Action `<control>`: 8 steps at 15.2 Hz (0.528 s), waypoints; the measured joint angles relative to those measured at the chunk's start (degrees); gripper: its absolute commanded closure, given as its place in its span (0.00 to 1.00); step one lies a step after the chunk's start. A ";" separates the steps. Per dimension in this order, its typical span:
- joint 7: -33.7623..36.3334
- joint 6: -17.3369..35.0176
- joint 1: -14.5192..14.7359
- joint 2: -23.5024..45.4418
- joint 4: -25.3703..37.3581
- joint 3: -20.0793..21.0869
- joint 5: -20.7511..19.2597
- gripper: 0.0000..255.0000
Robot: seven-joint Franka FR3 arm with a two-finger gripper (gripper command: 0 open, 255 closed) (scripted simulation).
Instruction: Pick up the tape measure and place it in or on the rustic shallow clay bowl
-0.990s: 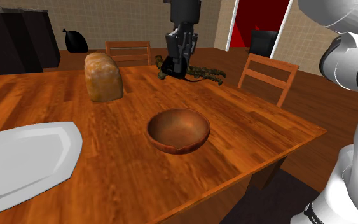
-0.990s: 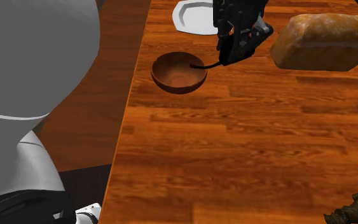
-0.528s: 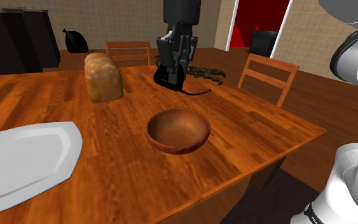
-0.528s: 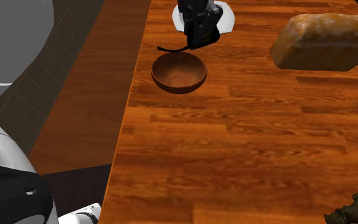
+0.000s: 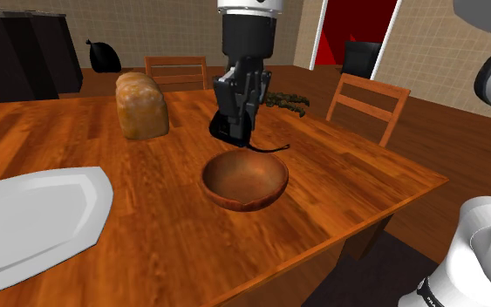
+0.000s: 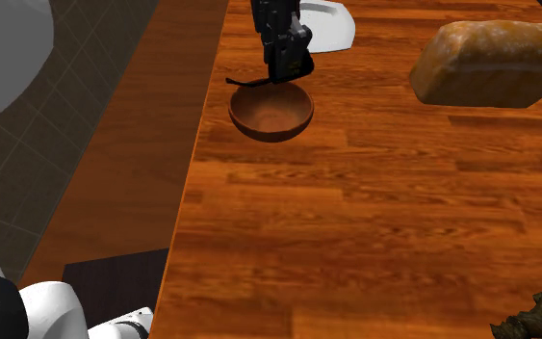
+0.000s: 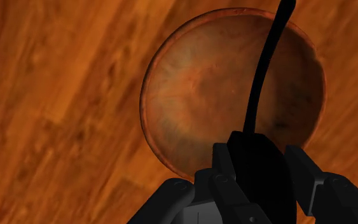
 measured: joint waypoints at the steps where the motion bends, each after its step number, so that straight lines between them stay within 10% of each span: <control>1: -0.20 0.92 -0.18 -0.66 -1.54 -0.10 0.25 1.00; 8: -0.85 7.31 -0.68 -3.52 -10.61 -0.41 1.28 1.00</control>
